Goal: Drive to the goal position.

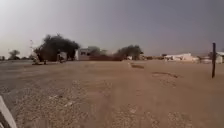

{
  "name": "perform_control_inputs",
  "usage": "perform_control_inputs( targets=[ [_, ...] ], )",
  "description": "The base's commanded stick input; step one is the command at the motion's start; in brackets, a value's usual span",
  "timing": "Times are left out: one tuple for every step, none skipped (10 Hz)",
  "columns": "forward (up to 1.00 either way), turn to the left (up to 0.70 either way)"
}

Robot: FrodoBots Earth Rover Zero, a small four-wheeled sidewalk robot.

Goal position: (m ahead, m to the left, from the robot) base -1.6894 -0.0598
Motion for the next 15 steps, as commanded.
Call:
perform_control_inputs(
  targets=[
    [0.50,0.00],
    [0.50,0.00],
    [0.50,0.00],
    [0.50,0.00],
    [0.50,0.00],
    [0.50,0.00],
    [0.50,0.00],
    [0.50,0.00],
    [0.50,0.00],
    [0.50,0.00],
    [0.50,0.00],
    [0.50,0.00],
    [0.50,0.00],
    [0.50,0.00],
    [0.50,0.00]
  ],
)
